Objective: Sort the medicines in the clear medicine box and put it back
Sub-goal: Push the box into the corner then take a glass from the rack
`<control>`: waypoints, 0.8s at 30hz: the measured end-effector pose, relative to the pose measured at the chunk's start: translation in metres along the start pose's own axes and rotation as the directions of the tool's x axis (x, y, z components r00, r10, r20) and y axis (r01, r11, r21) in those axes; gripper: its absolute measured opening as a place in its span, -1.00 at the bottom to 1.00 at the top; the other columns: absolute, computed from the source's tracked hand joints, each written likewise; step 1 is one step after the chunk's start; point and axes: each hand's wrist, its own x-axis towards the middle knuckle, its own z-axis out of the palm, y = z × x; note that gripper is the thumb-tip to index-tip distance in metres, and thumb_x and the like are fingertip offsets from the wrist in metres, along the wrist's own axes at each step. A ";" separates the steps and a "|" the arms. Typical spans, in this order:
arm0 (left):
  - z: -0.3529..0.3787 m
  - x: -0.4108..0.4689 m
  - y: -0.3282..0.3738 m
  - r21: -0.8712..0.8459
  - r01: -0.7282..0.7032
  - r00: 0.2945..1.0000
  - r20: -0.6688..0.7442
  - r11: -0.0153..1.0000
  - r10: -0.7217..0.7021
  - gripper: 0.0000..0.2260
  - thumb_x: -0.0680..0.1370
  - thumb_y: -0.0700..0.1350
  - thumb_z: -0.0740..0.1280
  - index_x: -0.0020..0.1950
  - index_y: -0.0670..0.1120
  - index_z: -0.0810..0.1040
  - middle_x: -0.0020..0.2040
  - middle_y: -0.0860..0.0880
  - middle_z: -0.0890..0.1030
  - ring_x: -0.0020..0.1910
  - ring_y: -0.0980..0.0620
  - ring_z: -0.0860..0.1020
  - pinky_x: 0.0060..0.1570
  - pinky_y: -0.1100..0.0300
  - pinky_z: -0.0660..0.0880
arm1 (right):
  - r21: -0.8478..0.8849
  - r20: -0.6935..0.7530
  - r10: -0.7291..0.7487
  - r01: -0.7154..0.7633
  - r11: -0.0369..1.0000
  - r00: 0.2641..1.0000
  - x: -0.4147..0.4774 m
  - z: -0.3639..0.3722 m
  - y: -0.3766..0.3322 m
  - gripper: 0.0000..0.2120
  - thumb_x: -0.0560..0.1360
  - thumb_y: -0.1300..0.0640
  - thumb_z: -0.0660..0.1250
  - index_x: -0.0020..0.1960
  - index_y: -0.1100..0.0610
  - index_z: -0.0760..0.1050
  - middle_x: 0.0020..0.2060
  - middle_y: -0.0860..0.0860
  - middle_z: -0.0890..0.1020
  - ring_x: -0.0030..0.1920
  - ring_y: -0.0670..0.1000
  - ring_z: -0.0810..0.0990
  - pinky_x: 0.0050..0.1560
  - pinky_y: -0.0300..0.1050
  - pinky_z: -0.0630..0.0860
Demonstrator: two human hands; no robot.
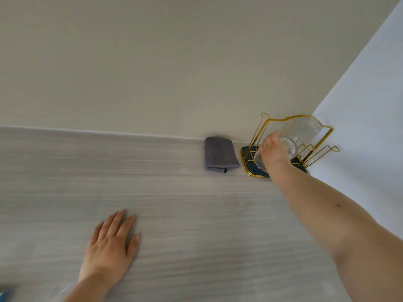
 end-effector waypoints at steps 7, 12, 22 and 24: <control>0.001 0.000 -0.002 -0.008 -0.020 1.000 -0.002 1.000 0.019 -0.22 0.37 0.33 -0.19 0.23 -0.15 0.48 0.29 -0.21 0.49 0.32 -0.20 0.39 0.33 -0.10 0.23 | 0.047 0.009 0.154 -0.154 0.987 0.988 -0.024 0.005 0.029 -0.29 0.45 -0.06 0.23 0.39 0.30 0.01 0.39 0.24 0.25 0.40 0.24 0.20 0.40 0.15 0.15; 0.003 -0.003 -0.005 0.013 -0.039 0.999 0.022 0.999 0.039 -0.36 0.38 0.20 -0.13 0.37 -0.05 0.29 0.45 -0.10 0.27 0.46 -0.05 0.16 0.42 0.06 0.00 | 0.098 -0.003 0.319 -0.317 0.943 0.948 -0.056 0.006 0.057 -0.26 0.42 -0.08 0.26 0.38 0.28 0.01 0.36 0.21 0.28 0.36 0.22 0.26 0.38 0.07 0.21; -0.027 -0.023 -0.030 0.018 -0.130 0.987 0.096 0.991 0.127 -0.59 0.54 -0.03 0.16 0.39 0.02 0.21 0.45 0.00 0.24 0.44 0.06 0.14 0.43 0.16 -0.06 | 0.760 0.084 0.526 -0.396 0.515 0.846 -0.131 -0.034 0.034 -0.39 0.36 0.01 0.36 0.26 0.22 0.17 0.19 0.15 0.43 0.21 0.17 0.38 0.32 0.02 0.25; -0.038 -0.040 -0.046 -0.004 -0.171 0.982 0.078 0.985 0.171 -0.61 0.53 -0.06 0.19 0.36 0.01 0.28 0.42 0.00 0.30 0.43 0.07 0.18 0.43 0.14 -0.06 | 0.889 0.075 0.514 -0.290 0.354 0.855 -0.149 -0.057 0.019 -0.37 0.32 0.00 0.41 0.23 0.26 0.22 0.16 0.20 0.45 0.19 0.20 0.39 0.27 0.06 0.26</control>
